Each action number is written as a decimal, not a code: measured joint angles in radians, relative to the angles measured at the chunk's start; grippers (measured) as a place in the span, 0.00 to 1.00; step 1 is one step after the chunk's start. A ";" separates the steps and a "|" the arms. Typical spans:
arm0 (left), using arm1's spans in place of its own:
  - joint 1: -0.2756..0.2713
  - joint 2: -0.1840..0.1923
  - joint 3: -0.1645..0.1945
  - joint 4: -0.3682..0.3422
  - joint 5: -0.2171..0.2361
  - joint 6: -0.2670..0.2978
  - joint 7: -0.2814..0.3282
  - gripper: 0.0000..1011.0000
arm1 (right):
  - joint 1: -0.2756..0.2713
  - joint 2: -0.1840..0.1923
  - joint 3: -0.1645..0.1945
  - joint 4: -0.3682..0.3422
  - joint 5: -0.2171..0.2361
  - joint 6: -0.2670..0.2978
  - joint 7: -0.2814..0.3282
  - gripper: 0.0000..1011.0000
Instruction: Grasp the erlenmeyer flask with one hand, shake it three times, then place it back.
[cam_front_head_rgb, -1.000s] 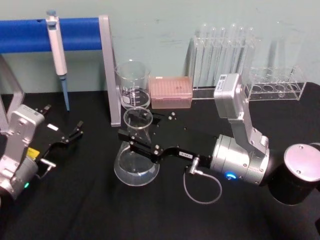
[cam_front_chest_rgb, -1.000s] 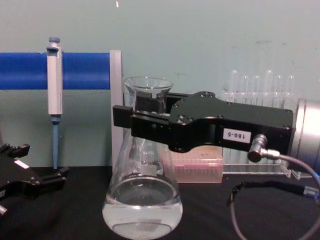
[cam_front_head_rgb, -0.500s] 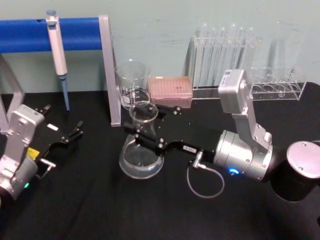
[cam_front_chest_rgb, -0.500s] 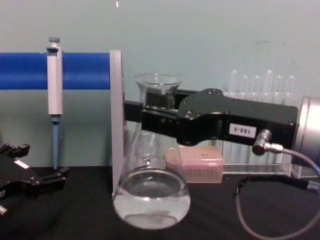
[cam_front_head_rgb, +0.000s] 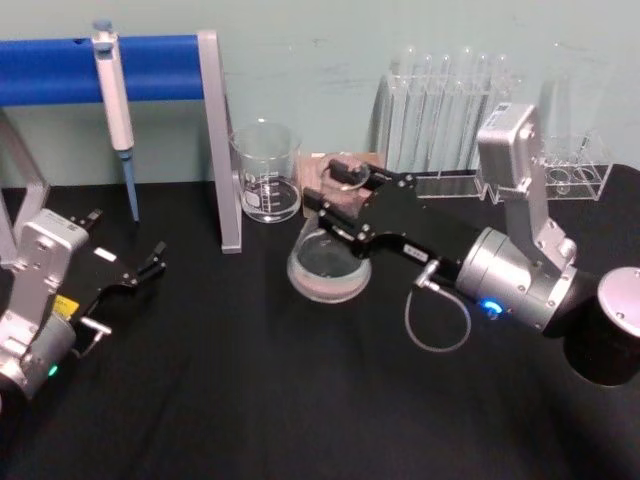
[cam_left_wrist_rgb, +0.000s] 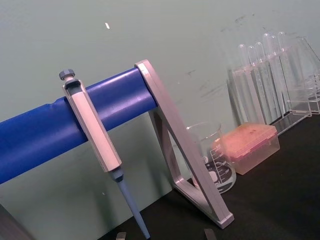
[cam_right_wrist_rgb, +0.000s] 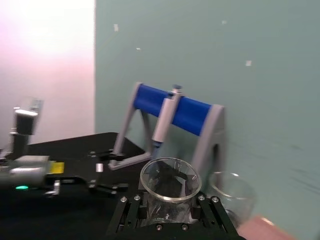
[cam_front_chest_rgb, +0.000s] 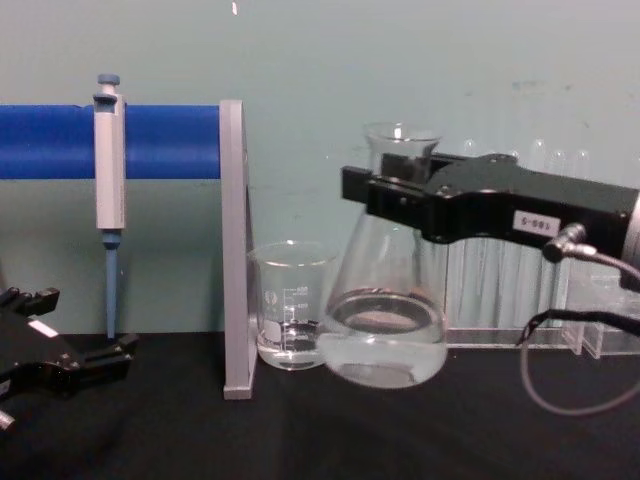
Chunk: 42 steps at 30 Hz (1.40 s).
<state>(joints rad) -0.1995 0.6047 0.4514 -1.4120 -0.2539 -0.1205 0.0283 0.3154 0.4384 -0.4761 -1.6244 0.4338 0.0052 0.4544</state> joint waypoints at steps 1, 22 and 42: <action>0.000 0.000 0.000 0.000 0.000 0.000 0.000 0.99 | 0.000 0.000 0.000 0.000 0.000 0.000 0.000 0.45; 0.000 0.000 0.000 0.000 0.000 0.000 0.000 0.99 | -0.042 -0.014 0.132 0.019 -0.053 0.006 -0.094 0.45; 0.000 0.000 0.000 0.000 0.000 0.000 0.000 0.99 | -0.067 -0.029 0.183 0.009 -0.081 0.021 -0.100 0.45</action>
<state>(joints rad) -0.1995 0.6047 0.4514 -1.4120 -0.2539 -0.1205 0.0283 0.2485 0.4096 -0.2933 -1.6150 0.3525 0.0267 0.3541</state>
